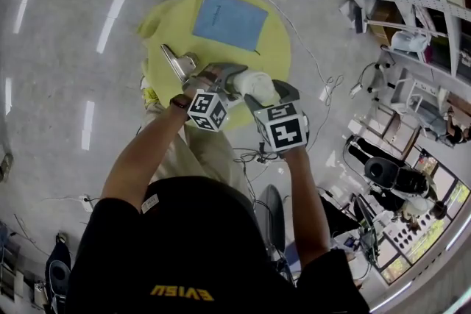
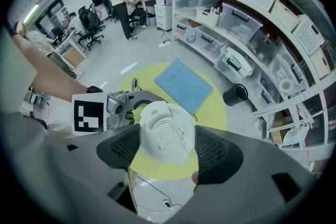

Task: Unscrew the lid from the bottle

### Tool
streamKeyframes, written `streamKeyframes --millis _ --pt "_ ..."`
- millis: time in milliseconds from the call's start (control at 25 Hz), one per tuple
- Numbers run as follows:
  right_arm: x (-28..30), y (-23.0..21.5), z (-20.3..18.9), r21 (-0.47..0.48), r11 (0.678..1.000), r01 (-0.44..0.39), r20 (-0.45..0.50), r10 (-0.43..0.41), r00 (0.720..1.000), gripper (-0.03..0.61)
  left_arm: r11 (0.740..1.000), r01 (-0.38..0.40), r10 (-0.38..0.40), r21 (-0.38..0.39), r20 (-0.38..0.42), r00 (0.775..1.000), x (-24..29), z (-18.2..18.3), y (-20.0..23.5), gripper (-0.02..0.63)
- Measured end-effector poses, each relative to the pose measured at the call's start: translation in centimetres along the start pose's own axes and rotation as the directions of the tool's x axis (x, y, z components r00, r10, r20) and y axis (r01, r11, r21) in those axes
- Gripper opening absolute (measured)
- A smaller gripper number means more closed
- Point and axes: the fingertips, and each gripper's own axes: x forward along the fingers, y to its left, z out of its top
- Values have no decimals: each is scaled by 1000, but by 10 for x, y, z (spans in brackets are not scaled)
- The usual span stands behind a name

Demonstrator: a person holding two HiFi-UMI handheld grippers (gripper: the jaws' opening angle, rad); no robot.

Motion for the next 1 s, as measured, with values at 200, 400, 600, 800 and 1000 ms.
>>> streamKeyframes --millis 200,400,600,800,1000 --pt "-1 4 3 -107 994 -35 -18 33 999 324 1000 8 -8 0 1 1000 0 0 1 377" --pt "-1 6 1 -274 959 -77 -34 71 997 325 1000 14 -14 1 -2 1000 -1 1 -1 376" --pt "0 10 1 -483 867 -121 -102 82 991 325 1000 17 -17 1 -2 1000 -1 -1 0 374" --pt "1 16 -3 -696 697 -171 -165 76 983 327 1000 17 -17 0 -4 1000 -2 -1 0 374" --pt "2 19 -7 -810 555 -189 -190 56 980 327 1000 18 -18 1 -4 1000 -2 -2 -1 373"
